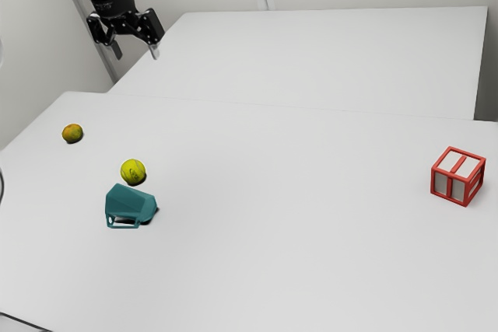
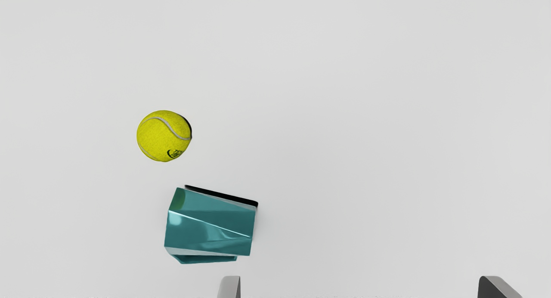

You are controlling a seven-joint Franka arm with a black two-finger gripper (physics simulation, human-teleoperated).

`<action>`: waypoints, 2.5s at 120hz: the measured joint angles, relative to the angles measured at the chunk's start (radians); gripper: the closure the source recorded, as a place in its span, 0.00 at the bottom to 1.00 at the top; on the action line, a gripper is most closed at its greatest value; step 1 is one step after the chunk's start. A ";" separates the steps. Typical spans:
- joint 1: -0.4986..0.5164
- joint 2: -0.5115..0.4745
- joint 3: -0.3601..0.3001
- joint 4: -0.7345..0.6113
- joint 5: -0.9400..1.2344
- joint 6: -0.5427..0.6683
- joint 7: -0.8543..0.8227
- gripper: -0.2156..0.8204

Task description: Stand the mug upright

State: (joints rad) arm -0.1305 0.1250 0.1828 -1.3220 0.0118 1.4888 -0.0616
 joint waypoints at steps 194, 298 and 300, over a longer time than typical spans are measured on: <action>0.656 0.156 0.105 -0.783 -1.029 0.154 0.948 0.21; 0.629 0.168 0.066 -0.817 -1.031 0.095 1.069 0.80; 0.629 0.168 0.066 -0.817 -1.031 0.095 1.070 0.82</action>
State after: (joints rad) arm 0.4985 0.2930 0.2489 -2.1394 -1.0187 1.5839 1.0080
